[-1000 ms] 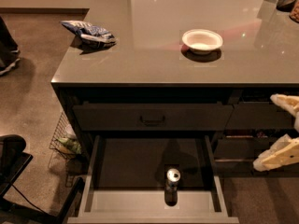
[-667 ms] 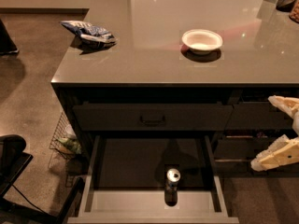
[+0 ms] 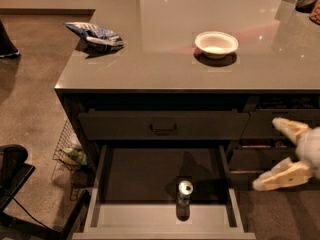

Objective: Pick redbull can from middle drawer and place on counter

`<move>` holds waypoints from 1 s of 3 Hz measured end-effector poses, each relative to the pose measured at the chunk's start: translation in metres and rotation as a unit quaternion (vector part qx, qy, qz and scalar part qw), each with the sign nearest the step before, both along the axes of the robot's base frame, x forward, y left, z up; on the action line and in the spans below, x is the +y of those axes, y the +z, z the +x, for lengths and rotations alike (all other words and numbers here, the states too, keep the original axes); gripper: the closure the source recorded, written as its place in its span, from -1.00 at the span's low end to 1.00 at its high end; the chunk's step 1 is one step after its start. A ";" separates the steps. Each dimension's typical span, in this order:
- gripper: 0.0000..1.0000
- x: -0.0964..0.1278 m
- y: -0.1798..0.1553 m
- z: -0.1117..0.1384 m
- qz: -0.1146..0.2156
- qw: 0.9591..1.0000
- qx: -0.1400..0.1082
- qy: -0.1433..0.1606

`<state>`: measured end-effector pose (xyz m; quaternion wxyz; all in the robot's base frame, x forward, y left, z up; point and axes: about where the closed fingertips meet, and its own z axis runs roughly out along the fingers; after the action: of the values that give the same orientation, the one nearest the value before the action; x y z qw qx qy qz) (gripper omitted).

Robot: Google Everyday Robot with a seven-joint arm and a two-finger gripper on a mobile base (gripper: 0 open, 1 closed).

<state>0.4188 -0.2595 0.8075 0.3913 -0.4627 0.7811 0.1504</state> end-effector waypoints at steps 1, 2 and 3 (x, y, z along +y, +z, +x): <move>-1.00 0.014 -0.061 0.008 0.094 0.995 -0.022 0.022; -1.00 0.022 -0.113 0.019 0.137 0.986 -0.056 0.077; -1.00 0.027 -0.172 0.029 0.151 0.979 -0.064 0.123</move>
Offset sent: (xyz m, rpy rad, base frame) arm 0.0298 0.0222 -0.2230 0.4162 -0.2046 0.3270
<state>0.4480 -0.2321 0.6360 0.4839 -0.4994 0.6604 0.2834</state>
